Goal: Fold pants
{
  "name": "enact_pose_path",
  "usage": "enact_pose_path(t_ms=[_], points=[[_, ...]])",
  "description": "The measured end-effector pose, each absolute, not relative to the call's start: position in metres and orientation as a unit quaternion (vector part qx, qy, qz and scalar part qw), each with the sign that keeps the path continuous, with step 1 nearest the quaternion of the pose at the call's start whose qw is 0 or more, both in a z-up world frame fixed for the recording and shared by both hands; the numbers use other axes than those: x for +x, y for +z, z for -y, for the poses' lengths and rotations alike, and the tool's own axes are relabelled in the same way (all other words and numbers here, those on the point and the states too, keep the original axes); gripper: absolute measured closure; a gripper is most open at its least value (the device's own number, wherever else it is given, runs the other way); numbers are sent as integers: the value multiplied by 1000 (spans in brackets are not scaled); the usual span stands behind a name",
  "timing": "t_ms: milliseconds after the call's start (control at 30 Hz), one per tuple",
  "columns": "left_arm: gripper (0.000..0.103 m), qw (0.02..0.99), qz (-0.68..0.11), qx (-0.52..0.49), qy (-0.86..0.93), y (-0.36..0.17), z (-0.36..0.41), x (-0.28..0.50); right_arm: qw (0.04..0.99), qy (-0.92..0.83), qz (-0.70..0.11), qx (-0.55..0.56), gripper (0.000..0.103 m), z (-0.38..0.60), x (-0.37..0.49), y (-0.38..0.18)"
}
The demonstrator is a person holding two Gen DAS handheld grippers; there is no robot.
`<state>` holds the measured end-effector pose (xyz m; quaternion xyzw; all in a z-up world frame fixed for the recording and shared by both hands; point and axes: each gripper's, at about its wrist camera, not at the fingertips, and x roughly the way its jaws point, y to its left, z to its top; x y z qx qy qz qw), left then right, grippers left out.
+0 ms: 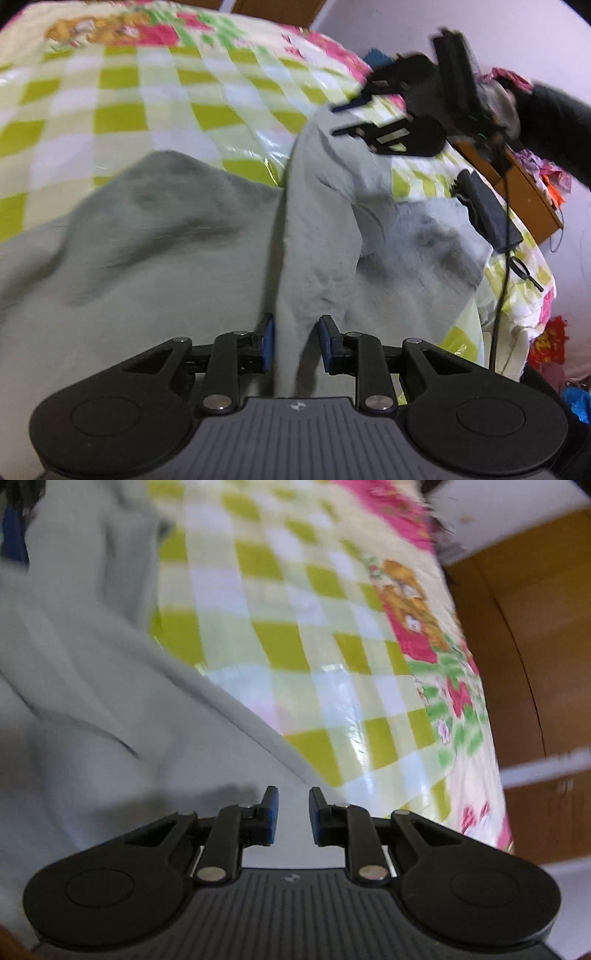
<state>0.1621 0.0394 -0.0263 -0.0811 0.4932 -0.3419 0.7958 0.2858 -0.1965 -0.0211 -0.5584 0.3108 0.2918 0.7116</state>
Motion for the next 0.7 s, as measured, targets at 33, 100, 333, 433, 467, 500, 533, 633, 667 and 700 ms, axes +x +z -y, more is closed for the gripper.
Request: enact_pose_path(t_ms=[33, 100, 333, 433, 467, 500, 533, 633, 667, 700], points=[[66, 793, -496, -82, -342, -28, -37, 164, 701, 299, -313, -567, 79, 200, 296, -25], [65, 791, -500, -88, -342, -29, -35, 166, 670, 314, -311, -596, 76, 202, 316, -36], [64, 786, -507, -96, -341, -31, -30, 170, 560, 367, -318, -671, 76, 194, 337, -70], [64, 788, -504, -96, -342, -33, -28, 170, 545, 374, -341, -668, 91, 191, 344, -70], [64, 790, -501, -94, -341, -33, -28, 170, 547, 369, -354, -663, 100, 190, 346, -71], [64, 793, -497, -90, -340, -32, -27, 168, 551, 359, -359, -662, 103, 190, 347, -71], [64, 796, -494, -86, -339, -31, -28, 168, 556, 351, -359, -662, 103, 191, 345, -71], [65, 806, -481, -69, -337, -26, -22, 160, 586, 333, -350, -650, 103, 200, 334, -58], [65, 809, -475, -63, -339, -24, -19, 157, 602, 322, -347, -642, 103, 204, 331, -50], [65, 812, -470, -58, -342, -22, -17, 154, 624, 306, -344, -631, 103, 212, 326, -38]])
